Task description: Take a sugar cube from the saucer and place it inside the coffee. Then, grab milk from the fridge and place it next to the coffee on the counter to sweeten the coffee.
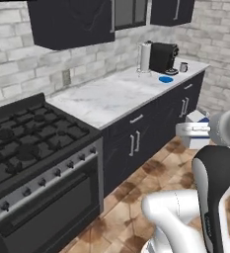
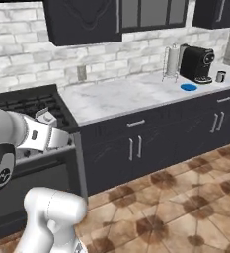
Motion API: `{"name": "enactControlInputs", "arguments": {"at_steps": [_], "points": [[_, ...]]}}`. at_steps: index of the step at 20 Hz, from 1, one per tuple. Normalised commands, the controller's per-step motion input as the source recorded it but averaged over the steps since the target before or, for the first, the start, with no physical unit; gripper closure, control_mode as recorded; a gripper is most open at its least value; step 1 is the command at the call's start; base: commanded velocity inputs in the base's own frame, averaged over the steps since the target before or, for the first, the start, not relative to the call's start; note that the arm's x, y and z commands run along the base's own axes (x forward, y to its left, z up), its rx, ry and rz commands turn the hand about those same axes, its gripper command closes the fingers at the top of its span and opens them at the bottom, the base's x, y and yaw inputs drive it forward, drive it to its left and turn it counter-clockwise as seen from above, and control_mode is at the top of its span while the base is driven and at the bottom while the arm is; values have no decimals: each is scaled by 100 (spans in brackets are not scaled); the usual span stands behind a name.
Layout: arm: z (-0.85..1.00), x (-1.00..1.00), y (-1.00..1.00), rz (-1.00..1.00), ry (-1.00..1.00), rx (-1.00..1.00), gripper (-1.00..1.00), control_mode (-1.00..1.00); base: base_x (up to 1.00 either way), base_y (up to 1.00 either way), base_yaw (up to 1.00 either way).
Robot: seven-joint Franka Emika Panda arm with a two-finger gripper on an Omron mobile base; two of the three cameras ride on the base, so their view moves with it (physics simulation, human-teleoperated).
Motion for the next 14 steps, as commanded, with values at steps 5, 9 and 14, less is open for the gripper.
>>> {"name": "enactControlInputs", "arguments": {"at_steps": [5, 9, 14], "points": [[0, 0, 0, 0, 0, 0, 100, 100, 100, -87, -3], [0, 0, 0, 0, 0, 0, 100, 100, 100, -92, 0], [0, 0, 0, 0, 0, 0, 100, 100, 100, -93, -1]]}}
